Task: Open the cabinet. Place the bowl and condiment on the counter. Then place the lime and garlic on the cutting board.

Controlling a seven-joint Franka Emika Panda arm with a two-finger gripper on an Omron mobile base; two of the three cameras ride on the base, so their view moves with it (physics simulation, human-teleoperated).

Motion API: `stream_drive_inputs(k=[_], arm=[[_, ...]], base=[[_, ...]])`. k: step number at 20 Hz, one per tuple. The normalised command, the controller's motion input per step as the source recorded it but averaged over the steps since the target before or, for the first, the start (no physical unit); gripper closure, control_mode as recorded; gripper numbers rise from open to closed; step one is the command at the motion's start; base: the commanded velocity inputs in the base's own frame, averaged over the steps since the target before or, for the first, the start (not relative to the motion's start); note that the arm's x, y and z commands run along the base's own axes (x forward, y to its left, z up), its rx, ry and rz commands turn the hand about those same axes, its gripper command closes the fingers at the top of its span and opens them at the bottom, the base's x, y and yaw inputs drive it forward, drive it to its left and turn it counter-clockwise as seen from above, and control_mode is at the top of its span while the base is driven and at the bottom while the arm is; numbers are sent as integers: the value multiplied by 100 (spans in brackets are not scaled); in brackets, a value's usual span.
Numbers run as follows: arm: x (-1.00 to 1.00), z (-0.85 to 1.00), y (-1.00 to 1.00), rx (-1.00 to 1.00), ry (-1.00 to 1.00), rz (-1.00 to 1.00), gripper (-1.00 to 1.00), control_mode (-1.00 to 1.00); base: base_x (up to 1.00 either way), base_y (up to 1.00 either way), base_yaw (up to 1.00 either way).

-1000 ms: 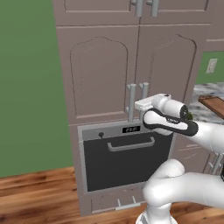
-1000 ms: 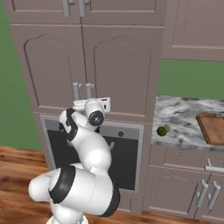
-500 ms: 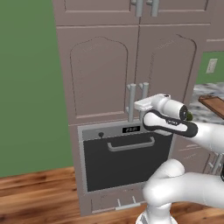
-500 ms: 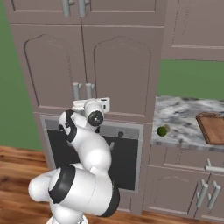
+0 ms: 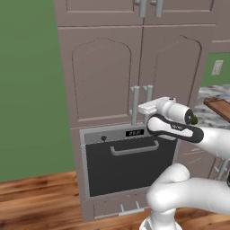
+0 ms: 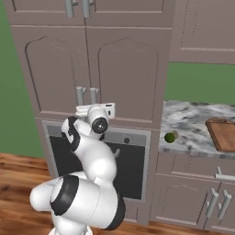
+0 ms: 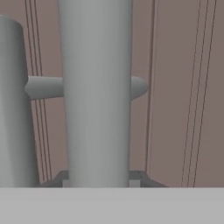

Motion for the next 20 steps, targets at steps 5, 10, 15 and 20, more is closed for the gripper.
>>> stream_drive_inputs(k=[5,10,15,20], arm=[[-30,0,-10,0,-2,0,100,-100],[-39,0,-30,0,0,0,100,-100],[-34,0,-36,0,0,0,100,-100],[-16,0,-39,-2,3,0,100,-100]], base=[[0,0,0],[0,0,0],[0,0,0],[0,0,0]])
